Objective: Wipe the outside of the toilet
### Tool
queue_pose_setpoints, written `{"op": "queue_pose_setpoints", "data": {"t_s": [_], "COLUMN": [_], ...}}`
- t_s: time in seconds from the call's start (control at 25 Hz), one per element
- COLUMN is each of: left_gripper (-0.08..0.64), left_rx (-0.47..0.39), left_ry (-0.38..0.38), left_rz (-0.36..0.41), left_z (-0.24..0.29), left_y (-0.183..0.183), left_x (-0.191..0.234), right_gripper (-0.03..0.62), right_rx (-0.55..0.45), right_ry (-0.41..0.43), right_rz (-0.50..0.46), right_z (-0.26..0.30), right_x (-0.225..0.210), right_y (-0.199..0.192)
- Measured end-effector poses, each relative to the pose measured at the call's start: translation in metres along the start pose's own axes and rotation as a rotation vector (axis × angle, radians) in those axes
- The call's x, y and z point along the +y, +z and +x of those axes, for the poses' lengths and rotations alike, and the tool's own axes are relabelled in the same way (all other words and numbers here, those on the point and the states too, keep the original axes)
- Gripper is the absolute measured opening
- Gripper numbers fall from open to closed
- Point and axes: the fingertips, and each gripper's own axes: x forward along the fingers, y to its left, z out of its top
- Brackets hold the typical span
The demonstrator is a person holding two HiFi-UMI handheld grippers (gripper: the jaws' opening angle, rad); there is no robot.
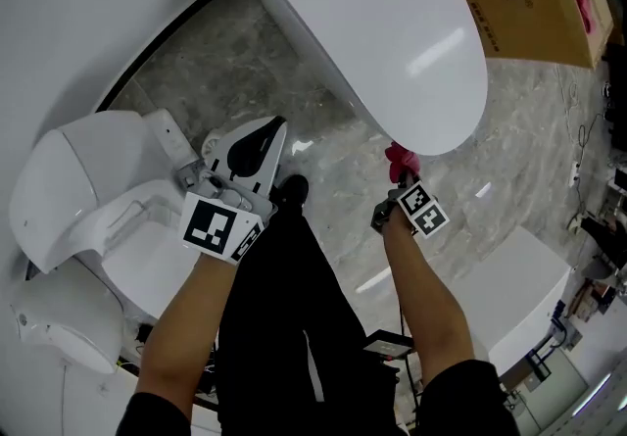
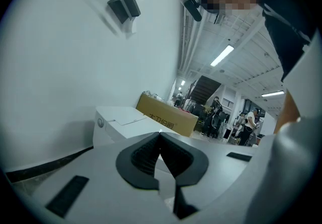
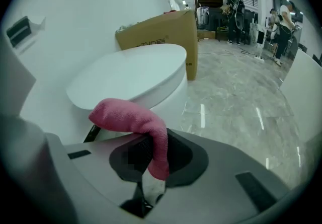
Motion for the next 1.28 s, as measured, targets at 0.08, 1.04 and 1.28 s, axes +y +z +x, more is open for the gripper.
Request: {"op": "queue_pose_setpoints", "data": {"t_s": [0.08, 1.04, 1.28], "left_gripper": [0.015, 0.015, 0.015], "left_rx": [-0.010, -0.097, -0.084], "left_ry": [0.010, 0.216, 0.202], "left_rz": [0.001, -0.047, -0.090], "left_z": [-0.006, -0.060, -0.059], "left_y": [0.006, 0.048, 0.027], "left_x": [0.006, 0.173, 0.185], "right_gripper": [0.067, 0.067, 0.067], "right_rx": [0.041, 0.041, 0.006], "right_ry": [0.069, 0.701, 0.545], "right_rz": [-0.006, -0.684, -0.607], "right_z": [-0.016, 0.134, 0.200], "right_x": [0.024, 0.551, 0.565], "right_y": [-0.003, -0.023, -0.005]}}
